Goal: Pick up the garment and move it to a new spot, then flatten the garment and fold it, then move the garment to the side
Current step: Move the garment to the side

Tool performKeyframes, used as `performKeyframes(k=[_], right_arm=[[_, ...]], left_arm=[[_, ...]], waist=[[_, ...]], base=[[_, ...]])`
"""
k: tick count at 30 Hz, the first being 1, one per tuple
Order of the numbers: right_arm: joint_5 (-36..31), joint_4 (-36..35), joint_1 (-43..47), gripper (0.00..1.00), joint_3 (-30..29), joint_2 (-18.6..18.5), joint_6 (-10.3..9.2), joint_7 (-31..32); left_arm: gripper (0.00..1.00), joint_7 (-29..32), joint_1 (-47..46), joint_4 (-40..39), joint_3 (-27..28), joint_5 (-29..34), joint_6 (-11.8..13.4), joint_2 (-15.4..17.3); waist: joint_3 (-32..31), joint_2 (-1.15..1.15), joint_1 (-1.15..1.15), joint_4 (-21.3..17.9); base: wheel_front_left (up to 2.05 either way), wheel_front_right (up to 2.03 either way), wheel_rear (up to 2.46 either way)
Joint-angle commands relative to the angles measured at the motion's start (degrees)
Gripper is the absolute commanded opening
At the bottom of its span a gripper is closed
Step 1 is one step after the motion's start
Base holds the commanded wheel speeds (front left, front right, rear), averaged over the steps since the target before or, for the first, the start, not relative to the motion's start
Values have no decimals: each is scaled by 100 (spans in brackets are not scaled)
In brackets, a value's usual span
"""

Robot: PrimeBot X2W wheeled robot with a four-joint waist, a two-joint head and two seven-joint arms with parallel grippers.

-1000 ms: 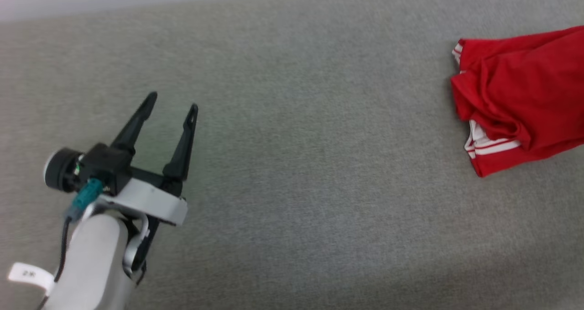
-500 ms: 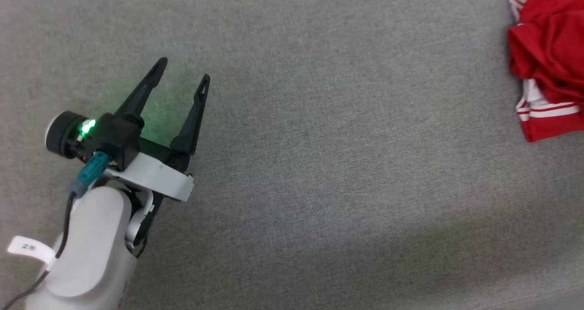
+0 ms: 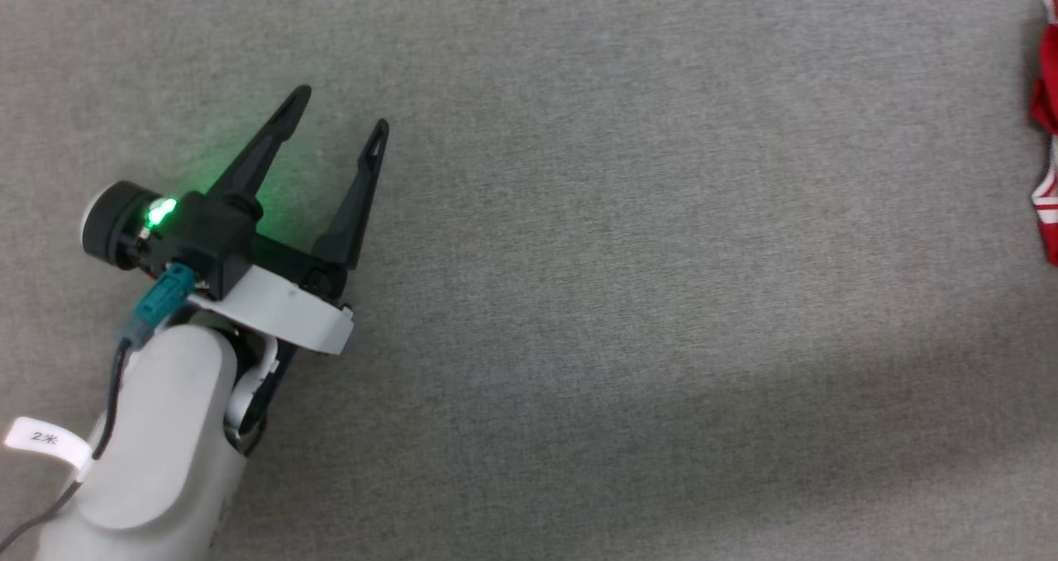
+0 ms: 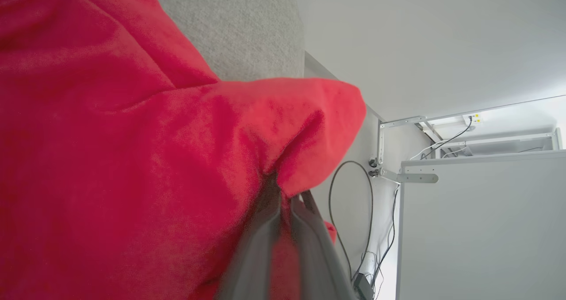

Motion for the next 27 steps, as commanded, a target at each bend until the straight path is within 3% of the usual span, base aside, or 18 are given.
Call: performKeyframes(k=[1,6,7,9,12,14,15,16,17,27], right_arm=[[-45,95,-67,0,-75,99,-6,-5],[-233,660,-159,0,-494,403,-6,33],[-264,750,-174,5,-569,425,-6,44],[-350,900,-213,30,-708,467,-6,42],[-450,1078,-216,56,-894,498,-6,-35],[-504,1196,-214,80,-1013,501,-6,-84],[-504,1196,-214,80,-1013,501,-6,-84],[-514,1254,-226,96,-1081,502,-6,-114],[-525,1301,-242,100,-1141,498,-6,-152],[-313,1730,-87,100,-1553,598,-6,-678]], left_arm=[[100,14,25,53,10,-32,-16,35],[100,5,134,34,3,-77,44,44],[100,2,145,35,8,-86,57,43],[100,-5,159,32,22,-123,54,23],[100,-18,198,46,17,-144,69,-1],[100,-29,226,67,21,-168,72,-19],[100,-29,226,67,21,-168,72,-19],[100,-34,241,76,29,-175,79,-23],[100,-36,264,87,39,-191,84,-33],[100,-53,689,260,174,-367,95,-166]], waist=[[48,0,0,72],[10,0,0,140],[-10,0,0,150],[-59,0,0,169],[-169,0,0,197],[-269,0,0,216],[-269,0,0,216],[-321,0,0,229],[-377,0,0,242],[-1165,0,0,485]], base=[[0,0,0],[0,0,0],[0,0,0],[0,0,0],[0,0,0],[0,0,0],[0,0,0],[0,0,0],[0,0,0],[0,0,0]])
